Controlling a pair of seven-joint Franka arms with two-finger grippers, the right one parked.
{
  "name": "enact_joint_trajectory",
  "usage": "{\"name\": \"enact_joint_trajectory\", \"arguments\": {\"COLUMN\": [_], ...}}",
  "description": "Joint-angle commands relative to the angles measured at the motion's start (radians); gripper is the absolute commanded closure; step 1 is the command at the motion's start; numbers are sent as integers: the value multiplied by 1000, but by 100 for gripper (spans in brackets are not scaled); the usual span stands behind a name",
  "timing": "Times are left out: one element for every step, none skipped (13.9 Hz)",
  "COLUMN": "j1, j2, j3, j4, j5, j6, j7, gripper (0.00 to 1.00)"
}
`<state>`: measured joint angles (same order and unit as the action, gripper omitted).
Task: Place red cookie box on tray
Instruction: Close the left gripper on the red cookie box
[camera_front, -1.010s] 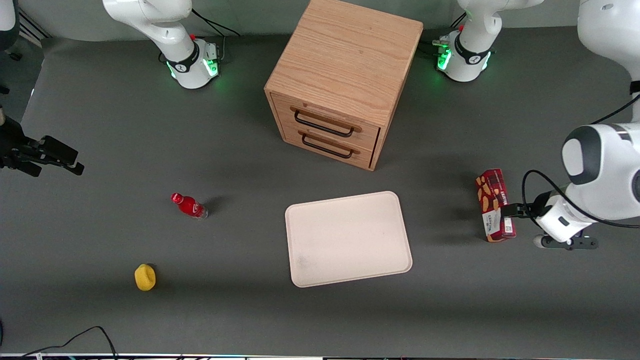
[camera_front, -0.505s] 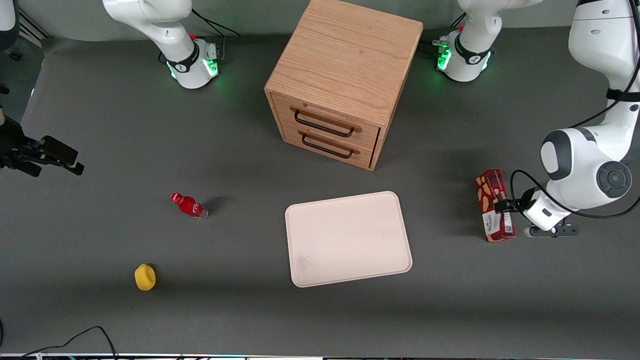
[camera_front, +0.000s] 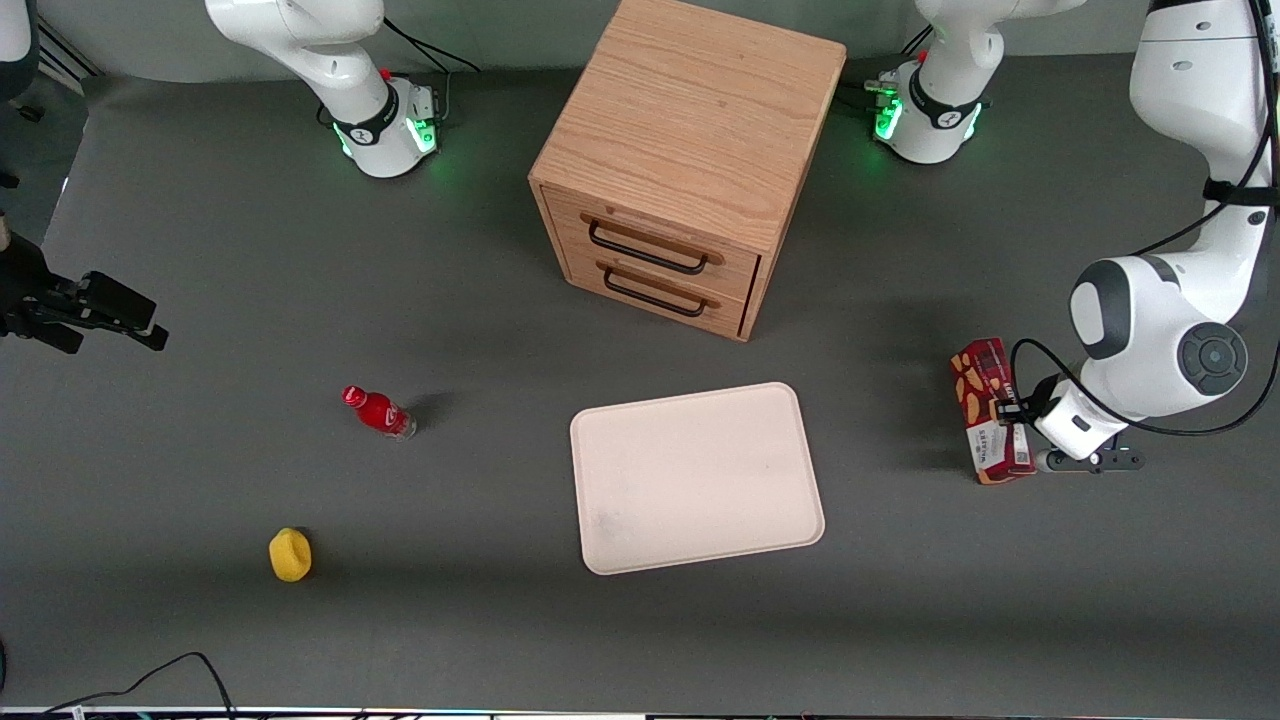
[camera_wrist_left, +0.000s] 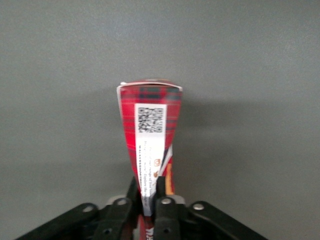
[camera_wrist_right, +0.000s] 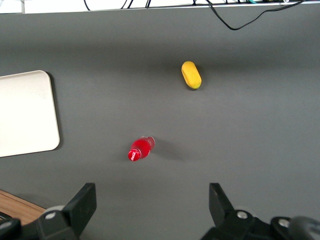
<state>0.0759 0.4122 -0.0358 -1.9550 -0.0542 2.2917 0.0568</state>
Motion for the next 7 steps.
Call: {"name": "enact_joint_trajectory", "arguments": {"j1": [-39,-53,-65,-80,-93,-111,-134], "j2": [-19,-18,-15,-10,5,25,48], "j3": [-1,-1,-1,-1,-1,-3,-3], "j4": [42,92,152,218,278,333,381], "j5": [2,2,1,1,-1,-3,-3], "j6": [-38,-88,-165,-239,-297,-331,-353], "j7": [-61,-87,-97,-100,-116,-136,-176], "gripper": [100,100,100,100,100,100,100]}}
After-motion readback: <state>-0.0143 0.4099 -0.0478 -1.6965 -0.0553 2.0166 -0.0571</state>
